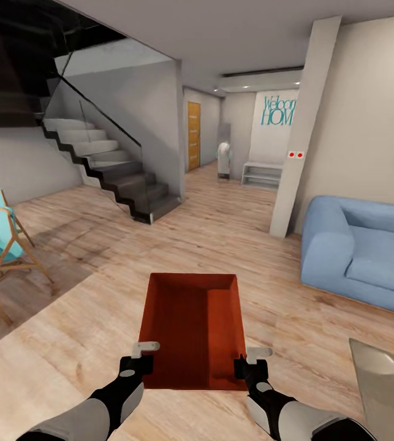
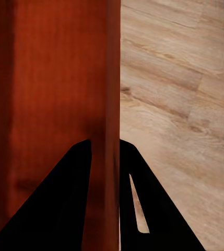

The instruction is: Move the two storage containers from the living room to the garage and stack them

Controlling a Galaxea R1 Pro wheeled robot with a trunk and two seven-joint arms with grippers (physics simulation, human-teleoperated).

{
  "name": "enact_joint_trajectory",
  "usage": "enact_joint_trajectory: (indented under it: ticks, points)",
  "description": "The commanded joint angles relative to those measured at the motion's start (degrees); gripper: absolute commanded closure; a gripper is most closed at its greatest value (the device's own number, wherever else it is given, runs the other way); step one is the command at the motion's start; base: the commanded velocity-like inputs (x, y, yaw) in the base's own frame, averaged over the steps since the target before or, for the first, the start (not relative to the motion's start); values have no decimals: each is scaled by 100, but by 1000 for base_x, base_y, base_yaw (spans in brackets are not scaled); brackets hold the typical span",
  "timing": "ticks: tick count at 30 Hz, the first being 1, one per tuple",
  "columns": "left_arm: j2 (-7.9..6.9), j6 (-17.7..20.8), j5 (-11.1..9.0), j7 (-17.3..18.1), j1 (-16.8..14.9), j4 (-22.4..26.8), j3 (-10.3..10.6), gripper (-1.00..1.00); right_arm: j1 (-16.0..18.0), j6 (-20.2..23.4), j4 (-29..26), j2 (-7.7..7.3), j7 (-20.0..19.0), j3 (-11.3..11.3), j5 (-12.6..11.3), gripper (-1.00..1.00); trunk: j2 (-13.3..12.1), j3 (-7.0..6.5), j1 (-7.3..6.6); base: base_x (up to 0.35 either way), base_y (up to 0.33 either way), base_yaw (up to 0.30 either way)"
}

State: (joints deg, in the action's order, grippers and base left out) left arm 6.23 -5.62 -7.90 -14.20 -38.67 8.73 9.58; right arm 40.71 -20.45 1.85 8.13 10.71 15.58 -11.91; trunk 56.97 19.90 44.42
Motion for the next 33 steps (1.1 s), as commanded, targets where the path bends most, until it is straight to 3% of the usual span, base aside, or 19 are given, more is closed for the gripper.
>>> enact_joint_trajectory:
  ticks: [1,9,33]
  points:
    - [-183,8,-484,-39,-7,1,-213,100,7,5,-9,-75,-16,-266,180,100,4,7,4,323,0,-285]
    - [-211,8,-484,-39,-7,-11,-218,100,7,4,-9,-75,-14,-266,180,100,4,7,4,323,0,-245]
    - [-245,8,-493,-39,-5,-12,-220,100,7,6,-9,-65,-11,-266,180,100,4,7,4,323,0,-6]
